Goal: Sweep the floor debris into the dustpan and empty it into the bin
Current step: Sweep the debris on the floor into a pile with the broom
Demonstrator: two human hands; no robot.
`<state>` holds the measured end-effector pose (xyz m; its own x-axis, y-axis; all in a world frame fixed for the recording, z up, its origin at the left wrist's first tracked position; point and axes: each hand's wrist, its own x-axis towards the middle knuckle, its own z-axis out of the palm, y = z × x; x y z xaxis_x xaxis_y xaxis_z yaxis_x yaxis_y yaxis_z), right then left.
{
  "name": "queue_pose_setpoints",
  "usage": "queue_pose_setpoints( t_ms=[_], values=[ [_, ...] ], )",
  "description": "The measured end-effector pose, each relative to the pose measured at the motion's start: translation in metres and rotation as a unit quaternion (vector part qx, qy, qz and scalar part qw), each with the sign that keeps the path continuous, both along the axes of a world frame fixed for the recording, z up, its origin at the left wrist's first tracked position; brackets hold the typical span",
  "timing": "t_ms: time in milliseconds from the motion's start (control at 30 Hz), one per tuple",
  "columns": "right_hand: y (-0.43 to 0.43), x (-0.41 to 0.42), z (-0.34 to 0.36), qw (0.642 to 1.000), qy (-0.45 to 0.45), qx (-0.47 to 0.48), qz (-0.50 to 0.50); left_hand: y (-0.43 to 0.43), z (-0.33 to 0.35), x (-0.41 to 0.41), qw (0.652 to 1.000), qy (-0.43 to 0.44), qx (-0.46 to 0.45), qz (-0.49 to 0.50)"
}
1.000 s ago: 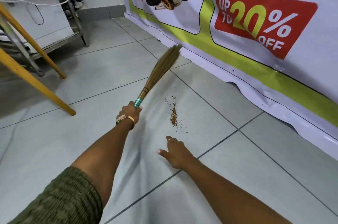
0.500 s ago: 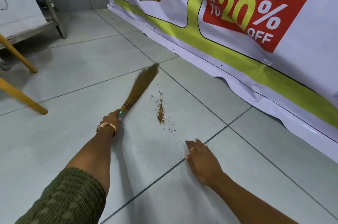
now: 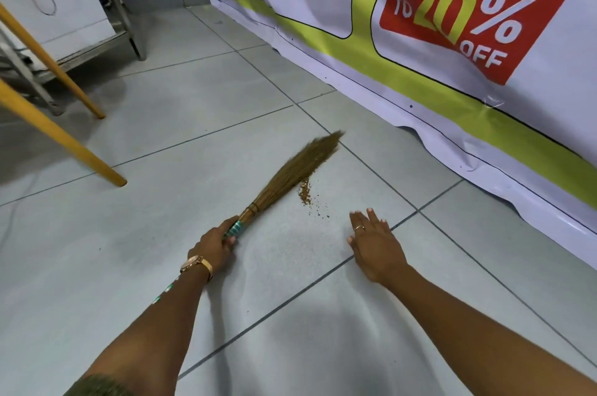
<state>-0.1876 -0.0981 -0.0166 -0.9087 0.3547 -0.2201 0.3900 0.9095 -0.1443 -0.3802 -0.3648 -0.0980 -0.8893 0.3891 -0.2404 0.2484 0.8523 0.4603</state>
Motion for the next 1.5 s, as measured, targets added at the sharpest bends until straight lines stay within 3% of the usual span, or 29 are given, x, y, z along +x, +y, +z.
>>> queue_pose_setpoints(
  t_ms=[133,367,600,833,1233,1500],
  values=[
    [-0.003,-0.013,0.024,0.999,0.046,0.028,0.001,0.003,0.025,0.013,0.997,0.056,0.056,-0.015],
    [-0.002,-0.022,0.045,0.990,0.123,0.062,-0.040,0.025,0.051,0.075,0.979,0.096,0.066,-0.166],
    [0.004,0.003,0.020,0.991,0.097,0.085,-0.032,-0.033,0.019,0.147,0.945,0.070,-0.109,-0.301],
    [-0.004,0.034,-0.021,0.992,0.077,0.075,-0.073,-0.075,0.003,0.123,0.962,0.102,-0.128,-0.220],
    [-0.014,0.055,-0.040,0.993,0.047,0.057,-0.097,0.007,-0.002,0.052,0.979,0.127,-0.112,-0.113],
    [-0.022,0.074,-0.041,0.990,0.099,0.029,-0.097,-0.001,0.019,0.096,0.977,0.135,-0.119,-0.118]
  ],
)
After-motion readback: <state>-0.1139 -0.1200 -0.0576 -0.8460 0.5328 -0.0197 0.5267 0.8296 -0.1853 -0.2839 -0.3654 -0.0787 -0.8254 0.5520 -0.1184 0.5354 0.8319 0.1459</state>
